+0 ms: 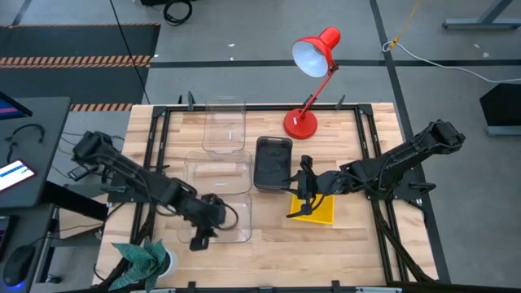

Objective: Stack baskets by color
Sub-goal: Stack the bottom transparent bin on the middle transparent bin

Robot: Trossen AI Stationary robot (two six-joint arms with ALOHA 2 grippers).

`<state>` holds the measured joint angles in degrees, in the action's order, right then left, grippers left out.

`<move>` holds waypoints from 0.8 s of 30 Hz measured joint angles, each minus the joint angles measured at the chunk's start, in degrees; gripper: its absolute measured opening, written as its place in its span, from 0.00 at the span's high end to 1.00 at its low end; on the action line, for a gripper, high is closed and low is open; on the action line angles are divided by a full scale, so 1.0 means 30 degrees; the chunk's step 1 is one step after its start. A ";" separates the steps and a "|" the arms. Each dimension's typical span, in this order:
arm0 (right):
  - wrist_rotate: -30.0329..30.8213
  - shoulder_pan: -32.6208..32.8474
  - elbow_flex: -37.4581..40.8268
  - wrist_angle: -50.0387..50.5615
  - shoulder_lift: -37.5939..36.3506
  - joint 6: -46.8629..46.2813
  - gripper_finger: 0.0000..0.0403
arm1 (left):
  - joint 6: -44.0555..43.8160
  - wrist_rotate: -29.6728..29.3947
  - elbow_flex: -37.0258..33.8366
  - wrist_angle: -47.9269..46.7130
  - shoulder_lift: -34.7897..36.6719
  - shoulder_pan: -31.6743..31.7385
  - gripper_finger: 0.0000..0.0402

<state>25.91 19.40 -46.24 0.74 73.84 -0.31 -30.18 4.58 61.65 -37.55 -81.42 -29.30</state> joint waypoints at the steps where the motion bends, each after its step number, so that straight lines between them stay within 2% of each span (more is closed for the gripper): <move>1: -0.0006 0.0000 0.0000 0.0073 0.0007 -0.0052 0.73 | 0.0217 0.0154 0.0459 -0.0413 -0.0521 -0.0137 0.60; 5: -0.0008 0.0007 0.0000 0.0079 0.0007 -0.0182 0.73 | 0.1705 0.0408 0.2255 -0.2189 -0.2469 -0.0697 0.53; 11: -0.0008 0.0007 0.0000 0.0072 0.0007 -0.0174 0.73 | 0.1998 -0.0660 0.4048 -0.4255 -0.4322 -0.1222 0.51; 24: -0.0015 0.0007 0.0000 0.0091 0.0007 0.0027 0.73 | -0.0375 -0.1524 0.4641 -0.4508 -0.6278 -0.1702 0.53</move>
<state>25.87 19.42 -46.24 1.02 73.87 -0.23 -31.31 0.01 75.57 -51.07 -100.25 -34.40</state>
